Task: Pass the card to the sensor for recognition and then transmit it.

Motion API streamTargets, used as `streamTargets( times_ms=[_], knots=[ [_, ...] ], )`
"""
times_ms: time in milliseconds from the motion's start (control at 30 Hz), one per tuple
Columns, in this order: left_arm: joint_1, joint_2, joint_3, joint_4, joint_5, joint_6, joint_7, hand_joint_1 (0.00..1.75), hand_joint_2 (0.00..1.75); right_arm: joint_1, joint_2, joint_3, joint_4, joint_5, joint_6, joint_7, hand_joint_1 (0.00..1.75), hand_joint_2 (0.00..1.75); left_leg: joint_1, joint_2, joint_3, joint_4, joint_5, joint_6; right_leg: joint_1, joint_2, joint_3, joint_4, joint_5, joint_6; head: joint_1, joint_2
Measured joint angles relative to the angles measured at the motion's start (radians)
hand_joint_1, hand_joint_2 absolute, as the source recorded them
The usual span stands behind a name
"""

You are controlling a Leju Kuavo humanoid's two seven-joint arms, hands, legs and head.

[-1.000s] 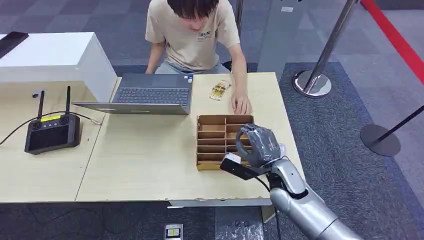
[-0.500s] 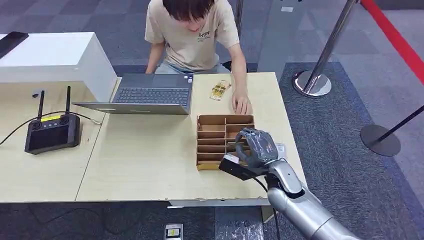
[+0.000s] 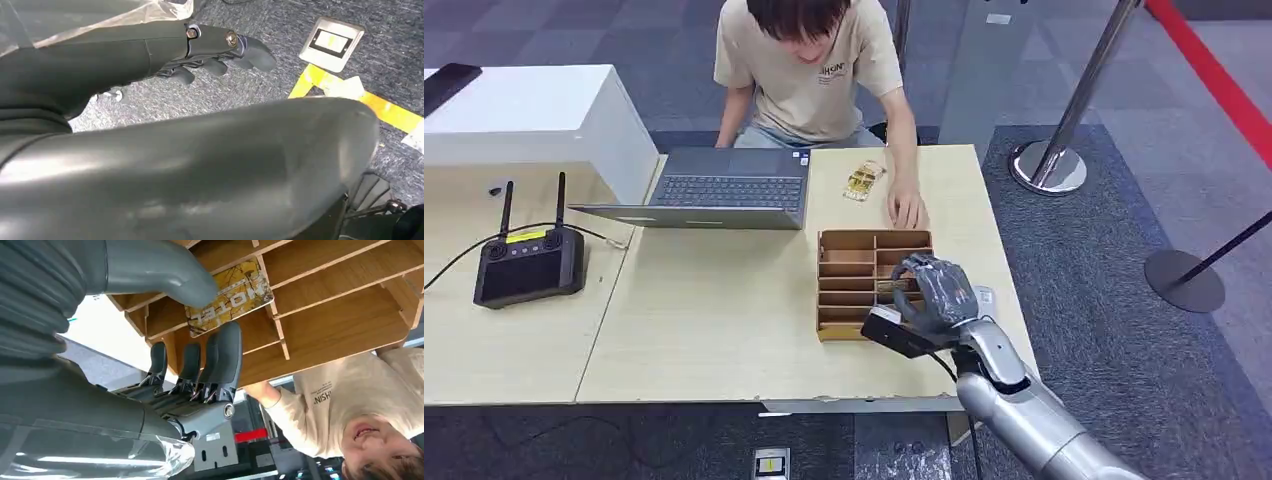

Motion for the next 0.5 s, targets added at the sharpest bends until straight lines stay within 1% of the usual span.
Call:
streamTargets(
  times_ms=[233, 300, 500],
  knots=[
    [0.000, 0.000, 0.000, 0.000, 0.000, 0.000, 0.000, 0.00, 0.00, -0.004, 0.004, 0.000, 0.015, -0.001, -0.002, -0.005, 0.99, 1.75, 0.000, 0.000, 0.000, 0.000, 0.000, 0.000, 0.000, 0.000, 0.000, 0.000, 0.000, 0.000, 0.000, 0.000],
    [0.000, 0.000, 0.000, 0.000, -0.002, 0.000, 0.000, 0.00, 0.00, -0.006, 0.006, 0.000, 0.019, -0.002, -0.004, -0.005, 0.96, 1.75, 0.000, 0.000, 0.000, 0.000, 0.000, 0.000, 0.000, 0.000, 0.000, 0.000, 0.000, 0.000, 0.000, 0.000],
    [0.000, 0.000, 0.000, 0.000, -0.007, 0.000, 0.000, 0.00, 0.00, -0.008, 0.007, 0.000, 0.026, -0.011, -0.013, -0.005, 1.01, 1.75, 0.000, 0.000, 0.000, 0.000, 0.000, 0.000, 0.000, 0.000, 0.000, 0.000, 0.000, 0.000, 0.000, 0.000]
  ],
)
